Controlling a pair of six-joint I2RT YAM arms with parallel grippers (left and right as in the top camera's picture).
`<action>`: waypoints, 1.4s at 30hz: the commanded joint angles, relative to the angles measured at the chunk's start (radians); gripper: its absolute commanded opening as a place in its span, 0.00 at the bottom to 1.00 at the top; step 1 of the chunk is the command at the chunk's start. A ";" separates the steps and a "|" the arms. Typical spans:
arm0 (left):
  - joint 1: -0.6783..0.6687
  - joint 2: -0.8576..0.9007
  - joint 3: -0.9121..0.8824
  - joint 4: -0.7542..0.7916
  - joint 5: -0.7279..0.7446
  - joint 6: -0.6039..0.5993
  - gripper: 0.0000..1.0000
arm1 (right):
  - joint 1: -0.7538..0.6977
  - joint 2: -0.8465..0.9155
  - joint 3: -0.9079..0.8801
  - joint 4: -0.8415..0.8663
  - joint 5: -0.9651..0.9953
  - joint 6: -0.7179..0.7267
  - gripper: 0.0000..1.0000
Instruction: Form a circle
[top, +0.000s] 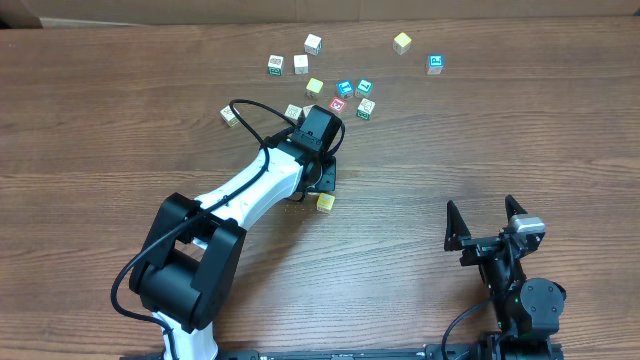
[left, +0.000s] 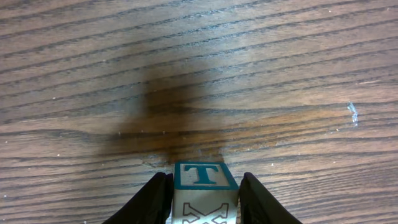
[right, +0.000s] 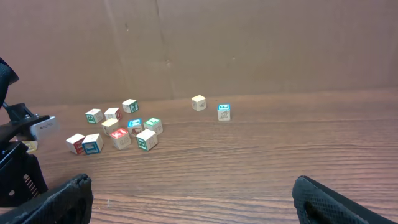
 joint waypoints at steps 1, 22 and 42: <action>-0.003 0.014 0.009 0.000 0.017 0.024 0.34 | 0.005 0.000 -0.010 0.003 -0.002 0.006 1.00; -0.003 0.014 0.009 0.000 0.016 0.027 0.43 | 0.005 0.000 -0.010 0.003 -0.002 0.006 1.00; -0.003 0.014 0.009 0.000 0.017 0.132 0.33 | 0.005 0.000 -0.010 0.003 -0.002 0.006 1.00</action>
